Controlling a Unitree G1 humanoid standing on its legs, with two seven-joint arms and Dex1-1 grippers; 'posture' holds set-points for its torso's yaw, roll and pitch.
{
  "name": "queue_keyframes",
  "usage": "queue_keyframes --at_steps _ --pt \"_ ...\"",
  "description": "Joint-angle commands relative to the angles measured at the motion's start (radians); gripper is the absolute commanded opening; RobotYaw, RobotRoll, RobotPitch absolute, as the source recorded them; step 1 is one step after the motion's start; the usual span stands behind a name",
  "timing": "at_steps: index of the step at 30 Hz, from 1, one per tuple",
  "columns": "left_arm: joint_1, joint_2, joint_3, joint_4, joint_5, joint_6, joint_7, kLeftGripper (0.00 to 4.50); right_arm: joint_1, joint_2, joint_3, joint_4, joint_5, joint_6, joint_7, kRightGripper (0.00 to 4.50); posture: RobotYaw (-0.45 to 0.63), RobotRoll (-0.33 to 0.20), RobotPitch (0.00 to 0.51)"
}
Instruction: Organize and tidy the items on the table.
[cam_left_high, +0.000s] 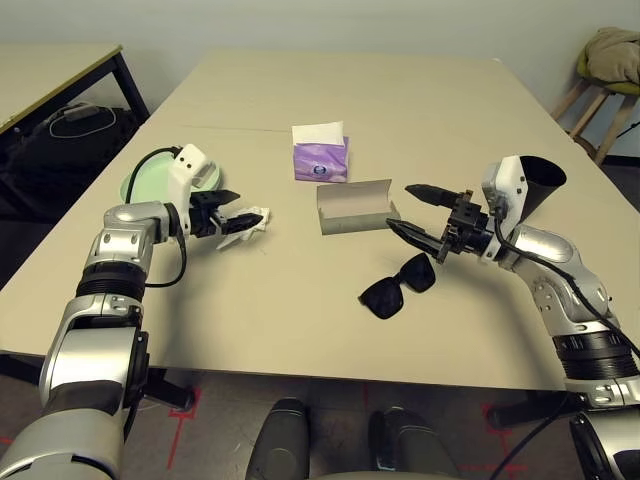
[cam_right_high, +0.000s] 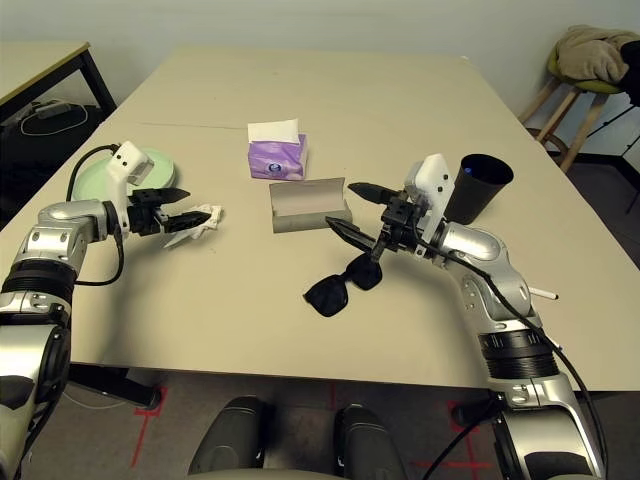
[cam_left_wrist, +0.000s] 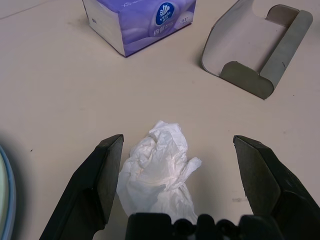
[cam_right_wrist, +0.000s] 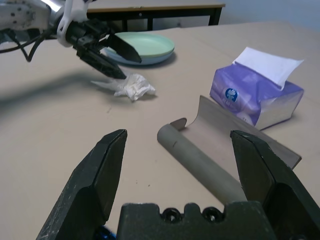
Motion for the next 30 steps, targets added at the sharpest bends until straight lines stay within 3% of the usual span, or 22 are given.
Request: queue_keyframes --at_steps 1,10,23,26,30 --pt "0.012 0.002 -0.017 -0.001 0.011 0.017 -0.008 4.44 0.008 -0.014 0.003 -0.014 -0.007 0.001 0.01 4.5 0.23 0.0 0.054" --pt "0.023 0.013 -0.055 -0.006 0.046 0.046 -0.001 4.44 0.009 -0.004 0.003 -0.03 0.001 -0.008 0.022 4.5 0.23 0.0 0.055" --pt "0.016 0.006 -0.068 0.033 0.103 0.058 0.131 4.44 0.015 0.005 -0.001 -0.053 0.017 -0.003 0.02 4.5 0.22 0.0 0.052" --pt "0.019 0.003 -0.064 0.031 0.099 0.068 0.141 3.88 0.014 0.006 -0.002 -0.05 0.017 -0.007 0.021 4.5 0.23 0.0 0.052" --pt "0.021 0.004 -0.064 0.024 0.097 0.077 0.138 2.34 0.012 0.007 -0.004 -0.045 0.019 -0.011 0.023 4.5 0.23 0.0 0.052"
